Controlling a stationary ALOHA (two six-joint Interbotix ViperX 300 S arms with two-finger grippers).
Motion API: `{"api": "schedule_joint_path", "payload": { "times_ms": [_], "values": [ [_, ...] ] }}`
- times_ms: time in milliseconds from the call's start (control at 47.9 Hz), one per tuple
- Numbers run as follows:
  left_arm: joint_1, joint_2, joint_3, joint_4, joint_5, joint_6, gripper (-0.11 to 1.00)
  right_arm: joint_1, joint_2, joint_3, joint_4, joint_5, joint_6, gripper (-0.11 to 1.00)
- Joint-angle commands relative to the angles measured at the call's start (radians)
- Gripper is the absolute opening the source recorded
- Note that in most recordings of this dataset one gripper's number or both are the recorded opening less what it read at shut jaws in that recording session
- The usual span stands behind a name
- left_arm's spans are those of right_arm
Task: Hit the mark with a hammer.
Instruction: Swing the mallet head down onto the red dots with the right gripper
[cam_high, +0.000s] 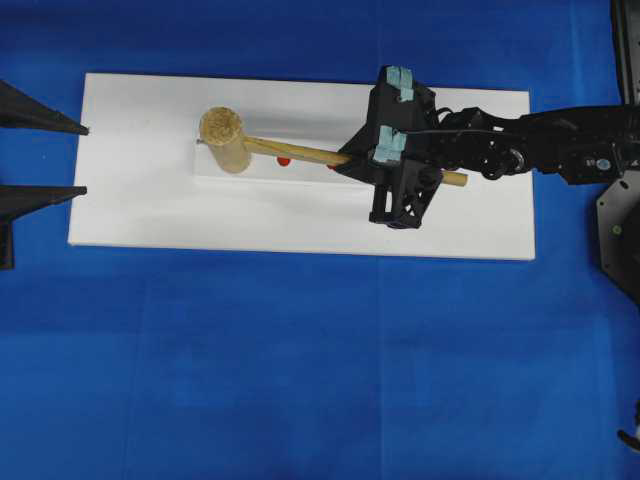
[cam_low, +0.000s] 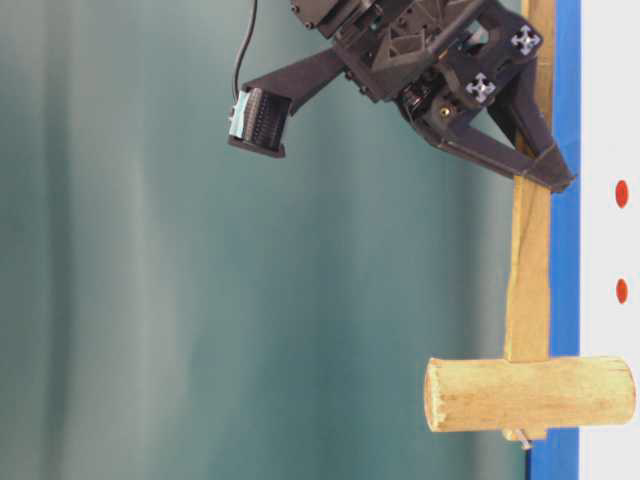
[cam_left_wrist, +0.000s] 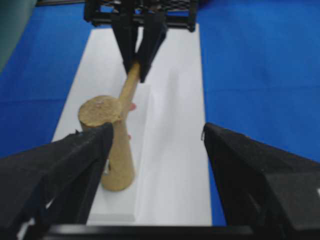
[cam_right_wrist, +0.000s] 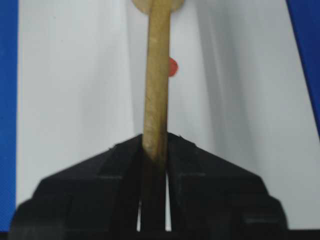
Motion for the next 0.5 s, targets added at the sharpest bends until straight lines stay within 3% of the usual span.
{"api": "schedule_joint_path", "payload": {
  "times_ms": [0, 188, 480],
  "values": [
    [0.002, 0.009, -0.011, 0.0, -0.009, -0.003, 0.69, 0.003, -0.035, -0.008, 0.003, -0.025, -0.005, 0.03],
    [0.003, 0.008, -0.011, 0.0, -0.008, -0.003, 0.69, 0.003, -0.084, -0.003, 0.003, -0.066, -0.005, 0.03],
    [0.003, 0.008, -0.008, 0.0, -0.005, -0.003, 0.69, 0.003, -0.311, 0.094, 0.0, -0.107, -0.012, 0.03]
  ]
}}
